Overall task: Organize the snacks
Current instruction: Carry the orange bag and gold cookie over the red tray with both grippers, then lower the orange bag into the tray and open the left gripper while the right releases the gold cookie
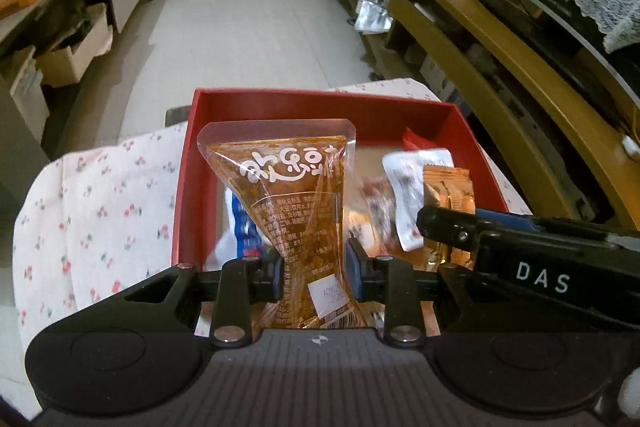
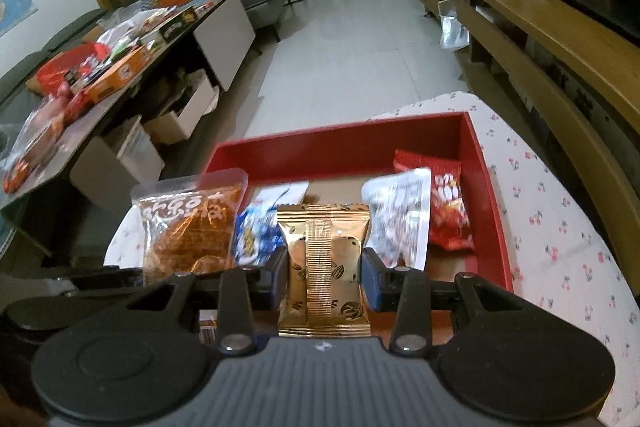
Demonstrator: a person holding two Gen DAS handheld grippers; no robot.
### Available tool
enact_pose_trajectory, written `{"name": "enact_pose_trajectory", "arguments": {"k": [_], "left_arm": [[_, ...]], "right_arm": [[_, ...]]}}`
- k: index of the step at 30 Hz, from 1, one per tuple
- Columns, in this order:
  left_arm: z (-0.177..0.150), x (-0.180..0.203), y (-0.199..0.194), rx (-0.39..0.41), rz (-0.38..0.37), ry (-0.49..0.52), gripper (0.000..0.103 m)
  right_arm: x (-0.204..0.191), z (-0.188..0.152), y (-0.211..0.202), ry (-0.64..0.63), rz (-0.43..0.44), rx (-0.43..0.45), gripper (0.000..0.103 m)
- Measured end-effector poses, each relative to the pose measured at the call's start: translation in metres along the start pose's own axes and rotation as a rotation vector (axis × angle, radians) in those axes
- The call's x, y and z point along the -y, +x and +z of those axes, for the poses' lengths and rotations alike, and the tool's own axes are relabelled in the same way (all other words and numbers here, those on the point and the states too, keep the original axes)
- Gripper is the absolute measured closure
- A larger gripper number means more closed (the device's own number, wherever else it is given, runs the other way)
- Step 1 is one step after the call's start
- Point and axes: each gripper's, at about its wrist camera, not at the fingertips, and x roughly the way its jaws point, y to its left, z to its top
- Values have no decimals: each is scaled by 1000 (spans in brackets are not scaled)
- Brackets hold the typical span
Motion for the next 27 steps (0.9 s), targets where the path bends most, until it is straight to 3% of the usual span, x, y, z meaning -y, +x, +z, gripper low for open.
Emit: {"name": "enact_pose_trajectory", "arguments": {"k": [18,27], "left_arm": [[24,-2,47,-24,51,-15,65],[24,0,50,-27,60,-9,55]], "right_arm": [[20,25,59,37,-48,-37,56],[21,25,66,32,-84,-44,55]]}}
